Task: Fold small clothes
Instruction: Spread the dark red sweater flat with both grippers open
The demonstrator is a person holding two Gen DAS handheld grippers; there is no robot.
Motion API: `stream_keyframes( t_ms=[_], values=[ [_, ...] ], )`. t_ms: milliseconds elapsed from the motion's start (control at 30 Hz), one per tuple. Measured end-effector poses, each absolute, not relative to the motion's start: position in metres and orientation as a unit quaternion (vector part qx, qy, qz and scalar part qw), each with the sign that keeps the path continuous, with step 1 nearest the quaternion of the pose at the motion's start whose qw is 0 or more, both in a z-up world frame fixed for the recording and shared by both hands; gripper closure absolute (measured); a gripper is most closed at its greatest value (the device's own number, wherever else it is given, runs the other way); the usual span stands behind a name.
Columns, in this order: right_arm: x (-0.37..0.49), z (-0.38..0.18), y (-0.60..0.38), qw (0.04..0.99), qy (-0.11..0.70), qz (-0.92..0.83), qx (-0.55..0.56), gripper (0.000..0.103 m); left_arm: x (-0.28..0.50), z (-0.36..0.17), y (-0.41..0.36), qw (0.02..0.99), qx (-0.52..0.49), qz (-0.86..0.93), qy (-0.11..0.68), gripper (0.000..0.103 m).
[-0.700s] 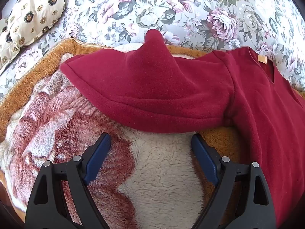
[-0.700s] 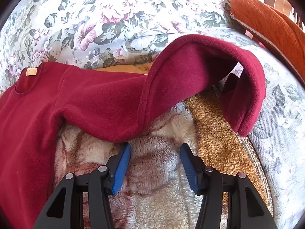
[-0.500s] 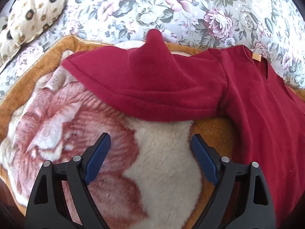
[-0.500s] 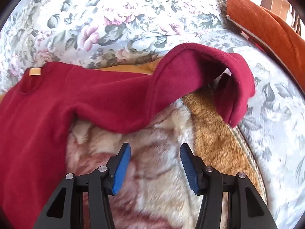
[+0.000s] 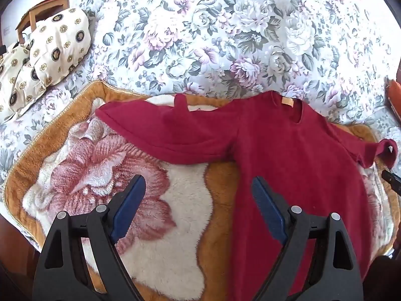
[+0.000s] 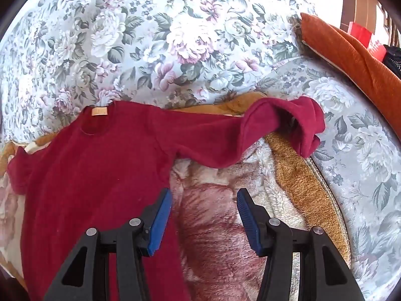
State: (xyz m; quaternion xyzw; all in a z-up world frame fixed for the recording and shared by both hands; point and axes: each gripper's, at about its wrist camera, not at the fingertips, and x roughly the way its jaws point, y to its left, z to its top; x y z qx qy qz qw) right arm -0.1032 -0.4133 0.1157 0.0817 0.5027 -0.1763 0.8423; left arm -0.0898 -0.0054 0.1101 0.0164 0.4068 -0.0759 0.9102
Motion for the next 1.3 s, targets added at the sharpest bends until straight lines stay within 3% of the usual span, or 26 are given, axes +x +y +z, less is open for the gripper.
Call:
stream_keyframes(
  t_ms=[433,1300],
  values=[
    [-0.083,0.131,-0.367,0.851,0.497,-0.141,0.092,0.051,-0.105,0.125,-0.046,0.914,0.025,-0.105,0.392,0.016],
    [-0.054,0.110,-0.337,0.847,0.508,-0.118,0.098,0.051,-0.082,0.099,-0.077,0.901,0.027,-0.113,0.417,0.016]
  ],
)
